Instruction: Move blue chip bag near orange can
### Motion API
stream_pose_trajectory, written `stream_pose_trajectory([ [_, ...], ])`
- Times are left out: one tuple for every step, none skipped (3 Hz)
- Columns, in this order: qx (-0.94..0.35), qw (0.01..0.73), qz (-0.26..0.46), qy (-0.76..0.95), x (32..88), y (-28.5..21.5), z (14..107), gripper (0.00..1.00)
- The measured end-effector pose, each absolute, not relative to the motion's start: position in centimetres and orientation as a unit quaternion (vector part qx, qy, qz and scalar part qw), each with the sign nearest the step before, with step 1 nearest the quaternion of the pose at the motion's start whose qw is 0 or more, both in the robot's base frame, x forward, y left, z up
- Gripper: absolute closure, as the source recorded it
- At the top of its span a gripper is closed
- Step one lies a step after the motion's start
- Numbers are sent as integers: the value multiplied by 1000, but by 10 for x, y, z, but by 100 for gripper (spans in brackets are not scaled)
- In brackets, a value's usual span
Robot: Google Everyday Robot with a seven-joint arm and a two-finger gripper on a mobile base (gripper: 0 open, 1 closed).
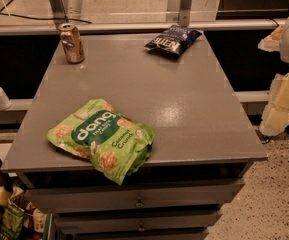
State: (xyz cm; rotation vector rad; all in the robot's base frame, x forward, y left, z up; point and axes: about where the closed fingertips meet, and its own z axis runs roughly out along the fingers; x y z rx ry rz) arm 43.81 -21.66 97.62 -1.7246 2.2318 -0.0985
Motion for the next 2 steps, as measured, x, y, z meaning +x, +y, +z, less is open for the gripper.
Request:
stream_pose_trajectory([
  [-607, 166, -42, 776, 447, -215, 973, 0],
  [-608, 193, -65, 767, 475, -213, 965, 0],
])
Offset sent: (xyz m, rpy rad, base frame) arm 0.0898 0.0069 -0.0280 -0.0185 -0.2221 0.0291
